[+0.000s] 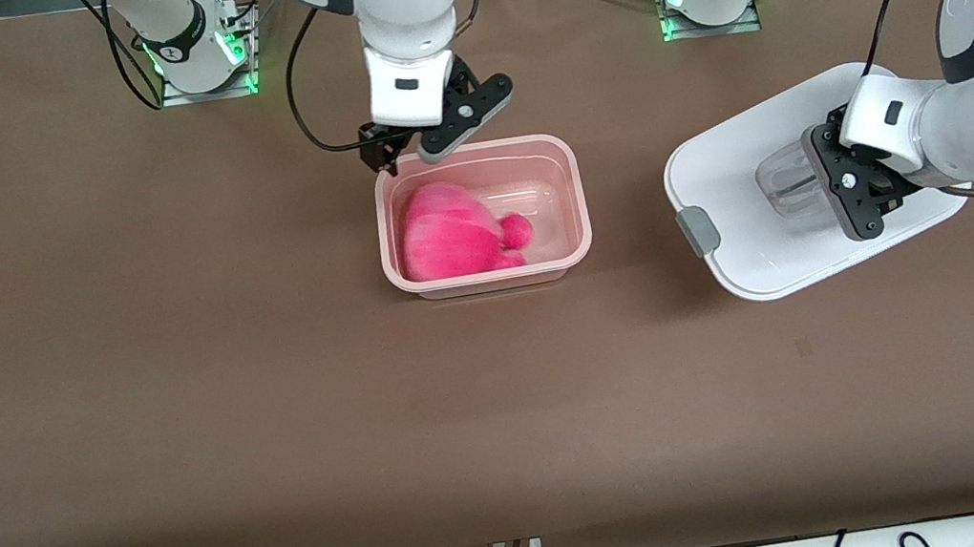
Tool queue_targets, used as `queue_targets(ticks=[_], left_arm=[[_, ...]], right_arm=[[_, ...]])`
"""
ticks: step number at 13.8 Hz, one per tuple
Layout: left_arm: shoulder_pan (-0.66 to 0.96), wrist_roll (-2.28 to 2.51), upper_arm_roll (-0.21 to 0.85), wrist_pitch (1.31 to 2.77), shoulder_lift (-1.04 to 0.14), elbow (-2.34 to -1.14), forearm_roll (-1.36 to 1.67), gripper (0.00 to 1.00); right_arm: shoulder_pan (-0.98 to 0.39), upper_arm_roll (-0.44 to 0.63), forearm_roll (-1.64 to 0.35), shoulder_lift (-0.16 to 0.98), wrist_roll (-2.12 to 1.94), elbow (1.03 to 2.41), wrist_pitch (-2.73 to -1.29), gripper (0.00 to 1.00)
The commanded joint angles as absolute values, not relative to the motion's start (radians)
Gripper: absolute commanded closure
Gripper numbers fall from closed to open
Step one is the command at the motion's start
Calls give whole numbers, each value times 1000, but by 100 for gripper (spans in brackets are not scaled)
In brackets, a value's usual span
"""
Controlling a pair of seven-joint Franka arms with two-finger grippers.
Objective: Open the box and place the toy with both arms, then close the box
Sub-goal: 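Drop the pink toy into the pink box and withdraw the right gripper, then carry the lid over the box and lower it with the left gripper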
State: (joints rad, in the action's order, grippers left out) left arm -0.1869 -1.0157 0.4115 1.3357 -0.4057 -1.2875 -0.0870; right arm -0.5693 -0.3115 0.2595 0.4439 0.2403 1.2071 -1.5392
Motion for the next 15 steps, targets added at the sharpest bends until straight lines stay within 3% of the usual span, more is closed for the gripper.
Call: queue_targets(ticks=[1, 5, 9, 15], left_arm=[[-187, -1028, 422, 1336, -399, -1289, -112, 100], [-169, -993, 431, 1338, -400, -1292, -59, 100], [116, -869, 430, 1460, -471, -1290, -3, 100], [333, -741, 425, 1698, -604, -1295, 45, 100]], right_arm=[[-511, -227, 261, 410, 245, 1192, -1509, 0], [-462, -39, 261, 406, 245, 1193, -1516, 0], [-277, -26, 195, 419, 239, 1195, -1523, 0], [-58, -28, 60, 401, 181, 1255, -1511, 0]])
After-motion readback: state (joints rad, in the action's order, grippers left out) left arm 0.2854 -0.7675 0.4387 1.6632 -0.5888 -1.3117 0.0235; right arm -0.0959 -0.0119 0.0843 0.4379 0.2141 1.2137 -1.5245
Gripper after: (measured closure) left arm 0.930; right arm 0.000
